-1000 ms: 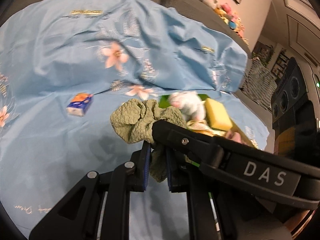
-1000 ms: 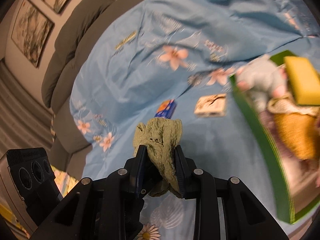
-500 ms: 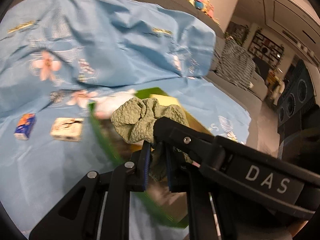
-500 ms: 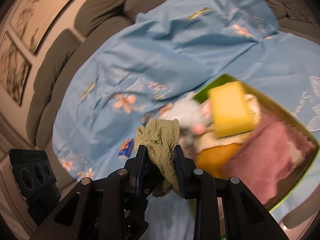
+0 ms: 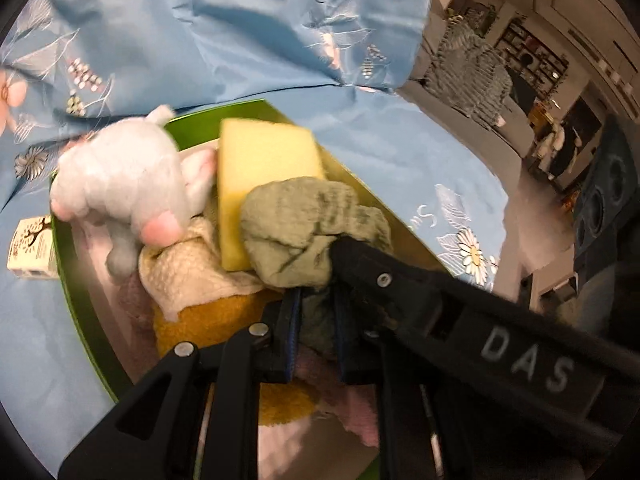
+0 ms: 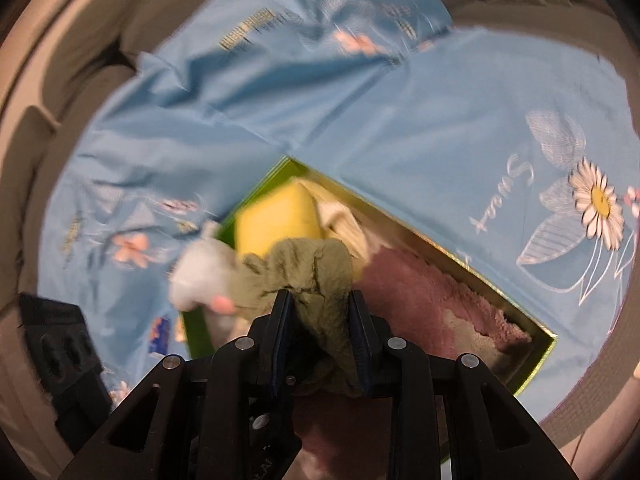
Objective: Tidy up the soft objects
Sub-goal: 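Open the right gripper to release the cloth in the box, then move the right gripper back toward the blue tissue pack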
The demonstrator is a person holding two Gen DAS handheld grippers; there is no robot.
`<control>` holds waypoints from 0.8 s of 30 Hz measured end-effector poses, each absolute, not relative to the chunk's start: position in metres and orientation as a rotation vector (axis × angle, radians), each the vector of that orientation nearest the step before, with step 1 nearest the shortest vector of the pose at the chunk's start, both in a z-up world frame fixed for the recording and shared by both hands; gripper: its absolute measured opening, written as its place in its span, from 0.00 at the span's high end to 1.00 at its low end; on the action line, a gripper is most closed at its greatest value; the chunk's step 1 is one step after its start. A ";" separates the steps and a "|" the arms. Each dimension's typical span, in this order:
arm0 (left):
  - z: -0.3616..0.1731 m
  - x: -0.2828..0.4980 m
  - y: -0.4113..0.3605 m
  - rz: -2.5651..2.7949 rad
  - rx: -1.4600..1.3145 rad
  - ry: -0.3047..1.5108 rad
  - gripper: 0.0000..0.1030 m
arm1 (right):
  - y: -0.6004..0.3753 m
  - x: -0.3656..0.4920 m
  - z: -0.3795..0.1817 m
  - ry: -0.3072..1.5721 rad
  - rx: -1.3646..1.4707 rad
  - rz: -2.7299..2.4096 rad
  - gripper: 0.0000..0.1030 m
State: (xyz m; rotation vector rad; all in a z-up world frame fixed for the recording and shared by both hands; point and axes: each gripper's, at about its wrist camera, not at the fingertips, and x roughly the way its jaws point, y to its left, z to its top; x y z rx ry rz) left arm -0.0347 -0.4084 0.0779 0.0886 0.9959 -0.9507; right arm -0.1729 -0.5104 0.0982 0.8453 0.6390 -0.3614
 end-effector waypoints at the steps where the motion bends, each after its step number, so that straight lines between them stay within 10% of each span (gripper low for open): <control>1: 0.079 -0.033 -0.405 -0.952 0.070 1.005 0.83 | -0.513 -0.170 0.094 0.657 0.859 -0.364 0.69; 5: 0.093 -0.035 -0.381 -0.954 -0.002 0.983 0.48 | -0.516 -0.173 0.089 0.652 0.898 -0.389 0.69; 9: 0.110 -0.041 -0.342 -0.924 -0.028 0.929 0.33 | -0.508 -0.186 0.104 0.588 0.868 -0.419 0.24; 11: 0.114 -0.041 -0.313 -0.891 -0.065 0.896 0.23 | -0.500 -0.189 0.111 0.543 0.835 -0.432 0.22; 24: 0.084 -0.029 -0.145 -0.577 -0.067 0.935 0.19 | -0.415 -0.165 0.145 0.447 0.615 -0.362 0.11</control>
